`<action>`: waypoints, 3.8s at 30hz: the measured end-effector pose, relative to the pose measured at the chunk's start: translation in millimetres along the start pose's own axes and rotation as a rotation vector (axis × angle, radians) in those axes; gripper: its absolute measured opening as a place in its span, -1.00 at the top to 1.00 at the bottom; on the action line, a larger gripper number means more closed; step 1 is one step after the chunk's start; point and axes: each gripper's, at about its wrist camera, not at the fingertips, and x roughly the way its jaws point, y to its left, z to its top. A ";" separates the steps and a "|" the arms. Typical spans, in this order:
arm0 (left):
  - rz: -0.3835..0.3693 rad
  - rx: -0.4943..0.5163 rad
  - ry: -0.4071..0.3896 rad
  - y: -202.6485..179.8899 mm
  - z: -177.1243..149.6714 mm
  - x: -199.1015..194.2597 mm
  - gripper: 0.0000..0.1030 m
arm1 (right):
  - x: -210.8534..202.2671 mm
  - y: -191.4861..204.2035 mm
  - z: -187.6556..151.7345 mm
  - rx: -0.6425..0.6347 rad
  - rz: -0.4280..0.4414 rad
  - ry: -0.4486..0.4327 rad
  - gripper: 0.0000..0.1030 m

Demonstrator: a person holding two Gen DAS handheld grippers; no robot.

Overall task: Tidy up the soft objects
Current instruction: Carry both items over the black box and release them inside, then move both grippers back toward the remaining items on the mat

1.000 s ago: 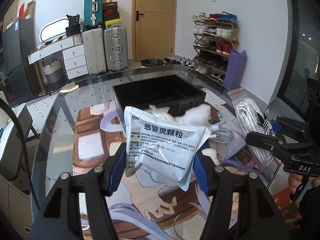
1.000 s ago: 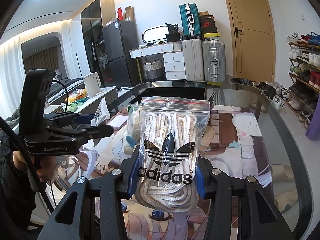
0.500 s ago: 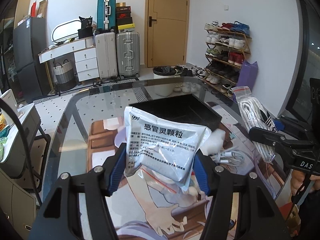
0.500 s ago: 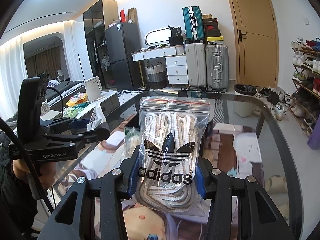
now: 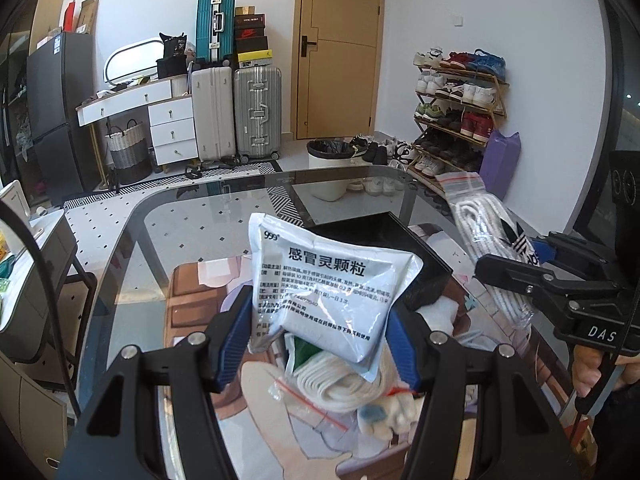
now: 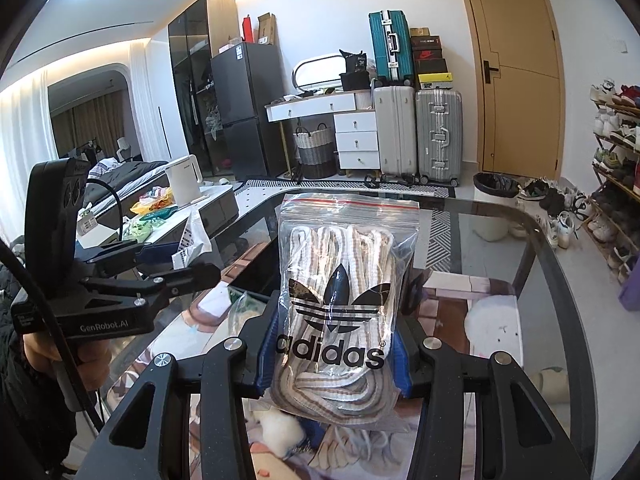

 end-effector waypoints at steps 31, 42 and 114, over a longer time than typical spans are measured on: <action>0.065 0.027 0.087 -4.4 16.1 88.5 -0.18 | 95.3 -11.6 19.6 -0.057 0.013 0.086 0.11; 0.076 0.066 0.098 -8.5 17.5 99.8 -0.18 | 108.7 -17.1 20.0 -0.061 0.026 0.081 0.11; 0.114 0.046 0.014 0.2 -80.2 4.4 -1.00 | 20.1 5.9 -69.0 0.043 -0.025 0.122 -0.99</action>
